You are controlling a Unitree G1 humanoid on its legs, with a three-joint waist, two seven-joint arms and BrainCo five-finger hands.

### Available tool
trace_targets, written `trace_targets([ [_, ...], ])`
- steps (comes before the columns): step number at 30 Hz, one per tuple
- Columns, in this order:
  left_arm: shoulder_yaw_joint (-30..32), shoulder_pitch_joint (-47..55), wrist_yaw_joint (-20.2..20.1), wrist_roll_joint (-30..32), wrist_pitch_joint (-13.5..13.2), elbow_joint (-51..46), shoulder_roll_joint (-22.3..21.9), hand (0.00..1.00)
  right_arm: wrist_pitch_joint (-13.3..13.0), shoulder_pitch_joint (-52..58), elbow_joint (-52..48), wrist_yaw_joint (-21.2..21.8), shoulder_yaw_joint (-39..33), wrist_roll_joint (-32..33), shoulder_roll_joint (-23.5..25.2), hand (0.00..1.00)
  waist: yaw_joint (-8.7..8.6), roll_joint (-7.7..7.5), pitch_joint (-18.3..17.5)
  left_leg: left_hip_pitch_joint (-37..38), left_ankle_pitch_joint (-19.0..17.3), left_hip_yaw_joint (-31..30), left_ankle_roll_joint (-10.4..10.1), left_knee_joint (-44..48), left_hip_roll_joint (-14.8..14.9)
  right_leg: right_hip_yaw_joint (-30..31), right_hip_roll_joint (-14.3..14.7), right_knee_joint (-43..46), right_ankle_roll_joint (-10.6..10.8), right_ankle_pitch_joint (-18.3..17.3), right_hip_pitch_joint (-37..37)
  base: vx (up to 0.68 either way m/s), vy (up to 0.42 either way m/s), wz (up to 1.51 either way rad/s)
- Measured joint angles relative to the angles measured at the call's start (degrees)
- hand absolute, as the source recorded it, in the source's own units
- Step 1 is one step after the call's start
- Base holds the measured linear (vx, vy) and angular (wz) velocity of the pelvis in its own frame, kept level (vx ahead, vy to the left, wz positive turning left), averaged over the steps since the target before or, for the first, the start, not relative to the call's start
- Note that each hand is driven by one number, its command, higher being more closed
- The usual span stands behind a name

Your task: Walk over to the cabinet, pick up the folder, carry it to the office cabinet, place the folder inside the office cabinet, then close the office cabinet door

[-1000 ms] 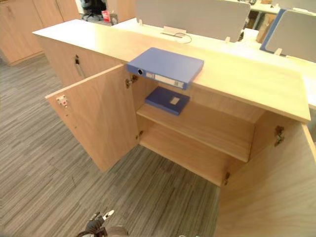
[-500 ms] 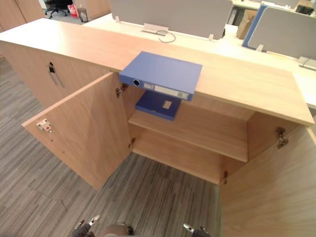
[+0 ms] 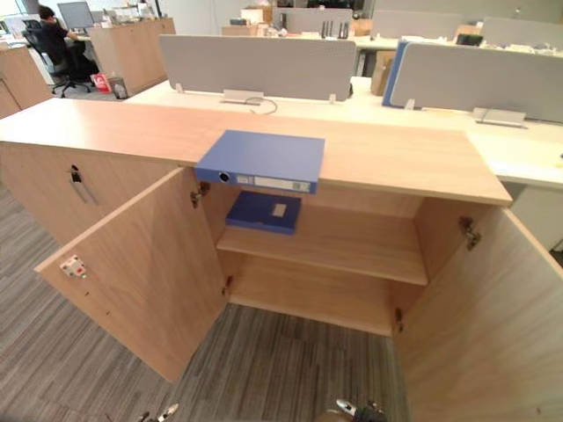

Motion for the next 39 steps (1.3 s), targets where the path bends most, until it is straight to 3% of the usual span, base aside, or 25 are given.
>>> trace_targets([
  [1, -0.1, -0.5, 0.2, 0.2, 0.0, 0.5, -0.9, 0.00, 0.1, -1.0, -0.2, 0.1, 0.1, -0.3, -0.3, 0.00, -0.26, 2.09, 1.3, 0.2, 0.0, -0.6, -0.6, -0.4, 3.4, -0.3, 5.2, -5.9, 0.1, -1.7, 0.0, 0.09, -0.209, -0.02],
  [2, -0.4, -1.3, 0.3, 0.4, 0.0, 1.3, -1.6, 0.00, 0.1, -1.4, -1.0, 0.1, 1.7, -0.4, -0.6, 0.00, -0.57, 3.75, 2.2, 0.6, 0.0, -1.2, -1.9, -1.2, 6.6, -0.6, 9.9, -13.3, 0.7, -1.2, -0.2, 0.07, -0.214, 0.11],
  [3, -0.4, -1.4, 0.3, 0.5, 0.0, 1.3, -1.3, 0.00, 0.0, -1.3, -1.2, 0.1, 2.4, -0.8, -0.6, 0.00, -0.59, 3.45, 2.2, 0.6, 0.2, -1.7, -2.6, -1.5, 7.2, -0.3, 11.2, -18.1, 1.5, 0.4, 0.0, 0.06, -0.250, 0.37],
  [4, -0.1, -1.7, 0.3, 0.7, -0.1, 0.9, -0.1, 0.00, 0.1, -0.9, -0.8, 0.1, 3.3, -1.4, 0.0, 0.00, -0.40, 1.01, 2.0, 0.8, -0.1, -2.5, -3.8, -1.9, 6.5, 0.9, 11.1, -25.6, 1.9, 5.3, 0.5, 0.06, -0.242, 0.49],
  [5, 0.1, -1.8, 0.3, 0.9, -0.1, 0.9, 0.3, 0.00, 0.1, -0.8, -0.5, 0.0, 3.2, -1.4, 0.2, 0.00, -0.48, -0.15, 2.2, 1.3, -0.6, -3.4, -4.4, -1.9, 5.9, 1.6, 10.5, -25.9, 1.3, 10.8, 0.9, 0.13, -0.404, 0.71],
  [6, 1.5, -1.4, 0.3, 1.6, -0.1, 0.9, -1.6, 0.00, 0.2, -0.5, 0.0, 0.0, 3.3, -1.7, -1.1, 0.00, -0.47, 1.40, 1.3, 2.2, -1.2, -4.9, -5.3, -2.0, 7.6, -0.3, 11.9, -26.2, -0.3, 10.7, 2.7, 0.13, -0.334, 0.52],
  [8, 3.3, -0.9, 0.4, 2.1, -0.2, 0.8, -3.2, 0.00, 0.3, -0.4, -0.1, 0.0, 3.2, -1.6, -1.3, 0.00, -0.28, 3.15, 0.6, 2.1, -2.1, -5.1, -6.5, -2.1, 9.6, -1.5, 13.8, -27.4, -0.6, 10.0, 3.3, 0.16, -0.289, 0.34],
  [9, 4.4, -0.9, 0.4, 2.1, -0.1, 0.8, -3.8, 0.00, 0.3, -0.6, 0.0, 0.1, 3.2, -1.7, -1.1, 0.00, -0.39, 3.95, 0.6, 1.6, -2.5, -6.3, -7.1, -2.0, 11.8, -3.2, 16.2, -29.7, -1.3, 9.5, 4.7, 0.14, -0.225, 0.34],
  [12, 4.3, -0.9, 0.4, 2.0, -0.1, 0.9, -3.3, 0.00, 0.3, -0.6, 0.6, 0.1, 3.2, -1.7, -0.7, 0.00, -0.18, 3.65, 0.5, 0.0, -3.5, -7.2, -8.5, -0.1, 14.2, -4.8, 19.0, -32.9, -1.7, 9.2, 6.1, 0.15, -0.189, 0.23],
  [15, 2.8, -0.9, 0.2, 2.0, 0.0, 0.9, -2.1, 0.00, 0.3, -0.8, 1.7, 0.1, 3.3, -1.5, -0.3, 0.00, 0.05, 2.50, 0.4, -3.5, -4.7, -6.0, -10.5, 8.5, 14.1, -5.3, 19.8, -35.0, -2.1, 8.8, 8.0, 0.21, -0.078, 0.10],
  [17, 1.5, -1.2, 0.1, 1.4, 0.0, 0.0, -1.2, 0.00, 0.3, -1.0, 2.3, 0.1, 4.0, -1.5, -0.2, 0.00, 0.34, 1.64, 0.5, -8.8, -5.7, -3.7, -12.6, 22.1, 13.7, -5.2, 19.8, -35.8, -2.2, 8.7, 10.3, 0.21, 0.021, 0.00],
  [19, 0.5, -1.3, -0.1, 0.4, 0.0, -1.4, -1.0, 0.00, 0.3, -0.9, 2.8, 0.0, 4.7, -1.4, -0.3, 0.00, 1.15, 1.11, 1.0, -13.0, -4.4, -1.4, -15.8, 33.5, 14.6, -5.0, 19.7, -36.0, -3.2, 8.8, 12.7, 0.23, 0.051, -0.08],
  [20, 0.2, -1.2, -0.2, -0.2, -0.1, -1.8, -0.9, 0.00, 0.3, -1.0, 3.3, 0.0, 6.2, -1.4, -0.5, 0.00, 1.74, 1.24, 1.0, -14.4, -5.6, 0.9, -15.6, 37.0, 15.6, -4.6, 19.7, -36.4, -3.3, 8.8, 13.8, 0.21, 0.080, -0.24],
  [22, -0.7, -1.2, -0.6, -1.9, -0.1, -2.0, -0.6, 0.00, 0.4, -1.5, 3.4, -0.1, 6.6, -1.4, -0.5, 0.00, 2.20, 1.16, 1.1, -16.4, -9.2, 4.4, -13.4, 35.7, 15.9, -3.5, 19.0, -36.6, -3.2, 8.8, 14.8, 0.15, 0.124, -0.32],
  [24, -2.0, -1.5, -1.8, -5.0, 0.0, -2.0, -0.2, 0.00, 0.5, -2.5, 3.4, -0.1, 6.6, -1.4, -0.2, 0.00, 2.43, 1.06, 1.5, -17.2, -9.6, 5.1, -12.1, 24.5, 14.5, -1.7, 17.9, -36.5, -2.3, 8.9, 14.8, 0.13, 0.238, -0.44],
  [25, -2.7, -1.3, -2.6, -7.3, 0.1, -1.9, -0.4, 0.00, 0.5, -2.6, 3.4, -0.1, 6.8, -1.4, -0.6, 0.00, 2.47, 2.09, 1.3, -16.6, -2.1, 4.7, -9.8, 16.5, 14.3, -0.5, 18.0, -36.5, -0.6, 8.8, 14.5, 0.12, 0.291, -0.42],
  [26, -3.2, -1.3, -3.4, -10.4, 0.2, -1.6, 0.7, 0.00, 0.7, -2.1, 3.4, -0.1, 9.1, -1.5, 0.2, 0.00, 2.76, 0.19, 1.0, -14.9, -1.5, 5.6, -8.0, 13.5, 12.2, 1.1, 16.7, -37.4, 0.0, 8.9, 14.6, 0.11, 0.236, -0.21],
  [28, -3.8, -2.4, -4.4, -15.3, 0.5, -1.8, 1.6, 0.00, 0.7, -2.2, 3.4, 0.0, 10.8, -1.6, 0.7, 0.00, 2.21, -1.95, 1.0, -13.5, 0.1, 6.0, -6.3, 10.0, 9.5, 1.0, 14.4, -37.8, 0.3, 8.8, 14.5, 0.13, 0.177, 0.08],
  [30, -4.7, -2.3, -5.6, -19.4, 0.8, -4.3, 1.3, 0.00, 0.7, -2.1, 3.2, 0.2, 11.3, -1.8, 1.1, 0.00, 2.11, -2.28, 0.4, -12.0, 1.2, 6.5, -5.0, 6.8, 7.2, 1.2, 12.3, -38.1, 0.5, 9.0, 14.6, 0.14, 0.182, 0.09],
  [34, -5.9, -1.3, -6.1, -26.5, 0.4, -14.5, 0.8, 0.00, 0.7, -2.5, 2.8, 0.9, 13.5, -4.0, 1.4, 0.00, 2.13, -2.33, -0.5, -10.6, 2.8, 7.1, -4.2, 2.8, 5.0, 2.0, 11.0, -39.4, 1.5, 9.7, 14.3, 0.09, 0.082, -0.02],
  [39, -7.3, -1.1, -6.3, -32.8, -0.8, -25.4, 0.3, 0.00, 0.7, -2.1, 2.1, 0.9, 15.6, -6.1, 1.3, 0.00, 1.75, -2.16, -1.6, -10.4, 4.5, 6.5, -4.0, -0.3, 5.0, 1.7, 11.4, -40.4, 1.5, 9.7, 13.7, 0.04, -0.017, 0.04],
])
